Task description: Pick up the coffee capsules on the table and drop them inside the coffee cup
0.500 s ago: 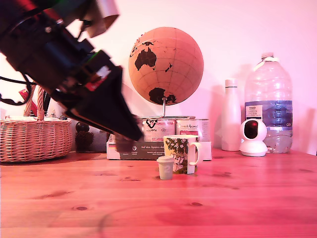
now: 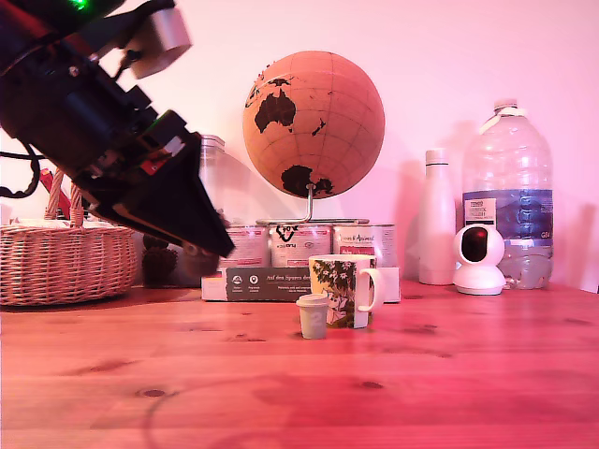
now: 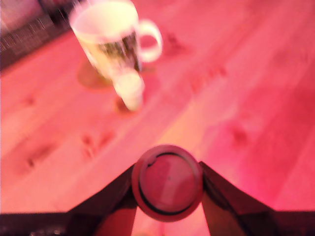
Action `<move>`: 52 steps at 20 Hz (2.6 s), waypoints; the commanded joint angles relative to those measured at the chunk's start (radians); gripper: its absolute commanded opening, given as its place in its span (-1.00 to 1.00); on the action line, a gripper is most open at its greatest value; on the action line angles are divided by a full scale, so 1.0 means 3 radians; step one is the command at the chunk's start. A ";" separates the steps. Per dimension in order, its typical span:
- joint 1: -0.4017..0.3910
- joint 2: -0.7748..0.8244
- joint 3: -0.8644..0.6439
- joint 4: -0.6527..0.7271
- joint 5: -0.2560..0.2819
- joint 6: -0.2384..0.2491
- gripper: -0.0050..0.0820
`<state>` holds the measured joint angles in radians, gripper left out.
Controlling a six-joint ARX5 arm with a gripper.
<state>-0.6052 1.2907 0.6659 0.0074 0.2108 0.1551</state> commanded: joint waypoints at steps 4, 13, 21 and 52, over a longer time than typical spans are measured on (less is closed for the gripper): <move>0.0004 -0.0032 0.0015 0.0417 0.0055 -0.0079 -0.39; 0.0004 0.0003 0.0015 0.1013 0.0056 -0.0169 -0.39; 0.0004 0.0394 0.0216 0.1226 0.0070 -0.0205 -0.39; 0.0019 0.2010 0.2542 -0.0266 0.0231 -0.0163 -0.39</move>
<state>-0.6029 1.8668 1.4117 -0.0650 0.2787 0.1020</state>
